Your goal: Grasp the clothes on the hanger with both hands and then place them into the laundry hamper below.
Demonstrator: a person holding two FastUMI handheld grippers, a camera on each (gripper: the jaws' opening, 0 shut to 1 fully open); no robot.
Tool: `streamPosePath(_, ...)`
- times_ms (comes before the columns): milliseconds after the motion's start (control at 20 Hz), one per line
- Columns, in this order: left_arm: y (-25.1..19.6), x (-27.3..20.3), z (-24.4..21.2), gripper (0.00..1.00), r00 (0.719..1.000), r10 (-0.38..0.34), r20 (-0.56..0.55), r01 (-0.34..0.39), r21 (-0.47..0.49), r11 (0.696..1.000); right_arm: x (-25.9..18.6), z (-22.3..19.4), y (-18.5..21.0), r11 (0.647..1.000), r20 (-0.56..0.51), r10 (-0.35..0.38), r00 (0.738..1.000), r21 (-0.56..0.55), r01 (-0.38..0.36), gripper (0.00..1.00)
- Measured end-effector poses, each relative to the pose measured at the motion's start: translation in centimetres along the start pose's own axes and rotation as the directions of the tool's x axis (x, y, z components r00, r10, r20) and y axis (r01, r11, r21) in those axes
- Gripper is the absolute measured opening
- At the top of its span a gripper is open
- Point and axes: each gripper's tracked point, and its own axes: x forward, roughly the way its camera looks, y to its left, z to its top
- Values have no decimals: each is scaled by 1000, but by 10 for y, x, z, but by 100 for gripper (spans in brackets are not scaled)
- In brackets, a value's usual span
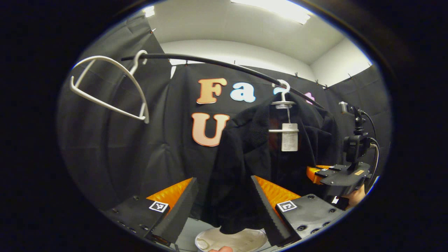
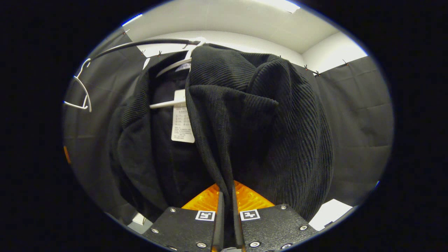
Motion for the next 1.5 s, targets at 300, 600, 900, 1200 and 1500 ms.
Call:
streamPosePath(300,-82,80,-29,93,990,-143,-10,144,13,990,-48,24,1,995,15,85,996,45,-85,12)
streamPosePath(600,-89,144,-54,98,996,53,66,-66,222,973,-67,33,0,995,38,95,995,33,-96,12)
streamPosePath(900,-35,159,-37,98,965,214,150,-241,201,949,-65,28,-3,994,42,96,994,47,-98,11)
streamPosePath(1200,11,148,-14,99,962,218,162,-239,121,963,-65,26,-4,994,47,106,993,33,-108,11)
streamPosePath(1500,27,137,10,49,980,136,145,-149,89,985,-70,30,-14,996,50,89,995,24,-90,11)
